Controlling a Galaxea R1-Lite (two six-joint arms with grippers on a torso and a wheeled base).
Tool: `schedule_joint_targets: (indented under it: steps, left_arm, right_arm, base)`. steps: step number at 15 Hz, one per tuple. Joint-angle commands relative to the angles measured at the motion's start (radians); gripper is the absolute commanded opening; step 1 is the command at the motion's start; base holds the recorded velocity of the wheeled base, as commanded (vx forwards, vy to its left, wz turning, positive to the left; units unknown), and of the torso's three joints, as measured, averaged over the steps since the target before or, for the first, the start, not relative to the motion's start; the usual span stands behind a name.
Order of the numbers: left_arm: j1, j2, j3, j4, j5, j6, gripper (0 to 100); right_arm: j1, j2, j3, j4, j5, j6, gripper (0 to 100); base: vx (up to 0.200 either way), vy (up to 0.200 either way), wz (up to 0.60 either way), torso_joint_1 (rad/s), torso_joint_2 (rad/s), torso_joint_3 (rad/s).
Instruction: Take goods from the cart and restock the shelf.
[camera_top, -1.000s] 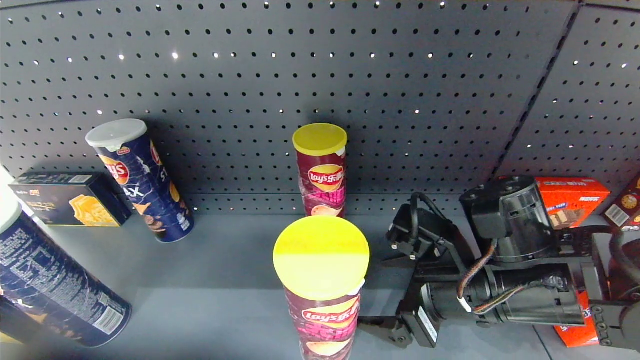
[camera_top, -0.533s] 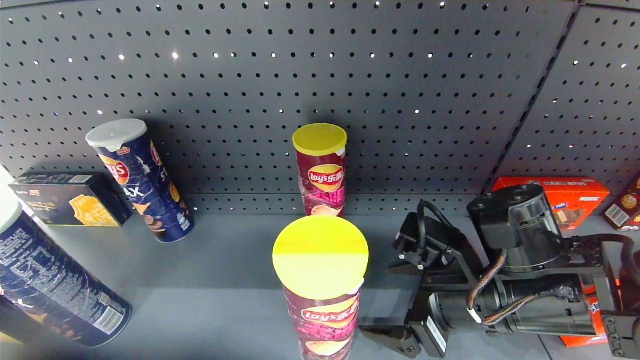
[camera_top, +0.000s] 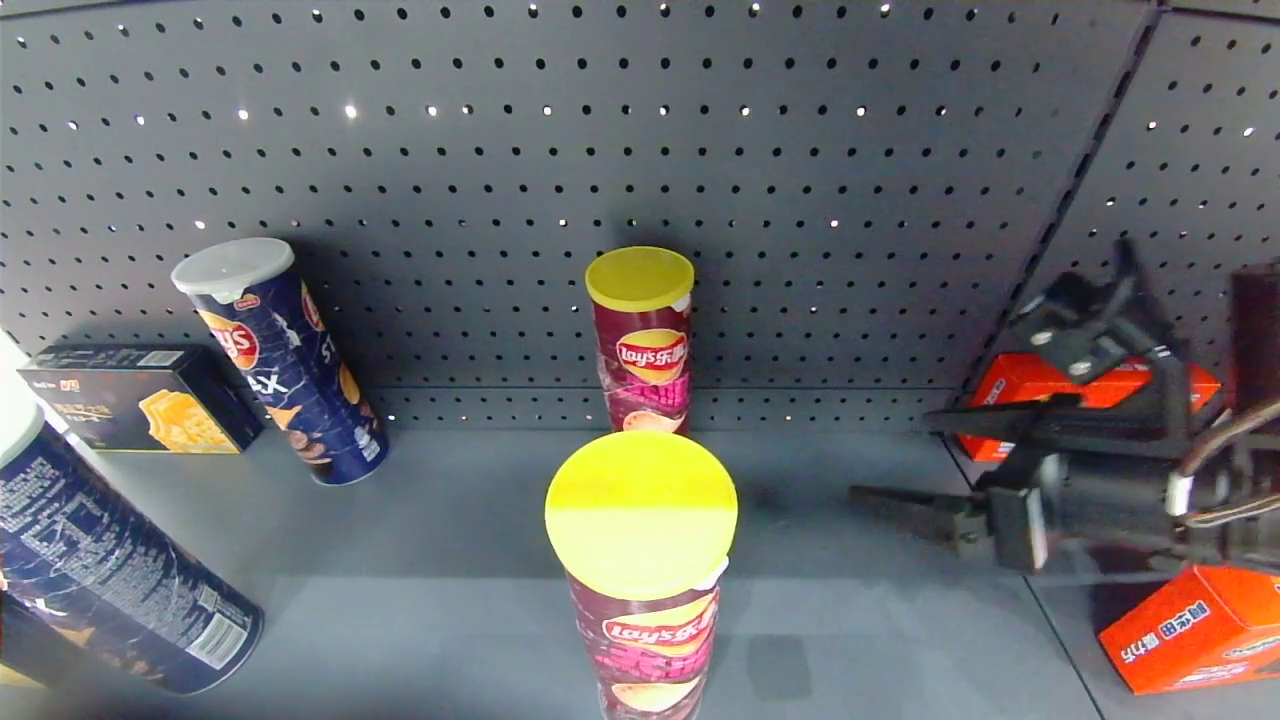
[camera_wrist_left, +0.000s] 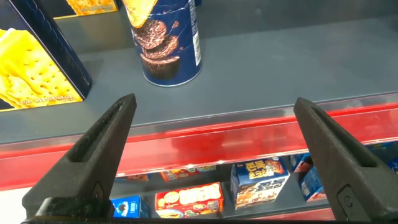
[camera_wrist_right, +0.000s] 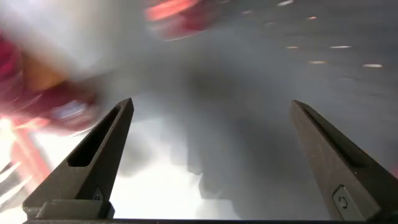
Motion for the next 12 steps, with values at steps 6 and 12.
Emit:
schedule_joint_targets:
  steps: [6,12]
  left_arm:
    - [0.000,0.002,0.000,0.000,0.000,0.001,100]
    - [0.000,0.000,0.000,0.000,-0.001,0.003,100]
  right_arm:
    - [-0.642,-0.811,0.405,-0.019,-0.026,0.004,100]
    - [-0.800,-1.250,0.690,0.120,-0.047,0.024,100]
  base:
    - [0.000,0.000,0.00,0.000,0.00,0.000]
    - [0.000,0.000,0.00,0.000,0.00,0.000]
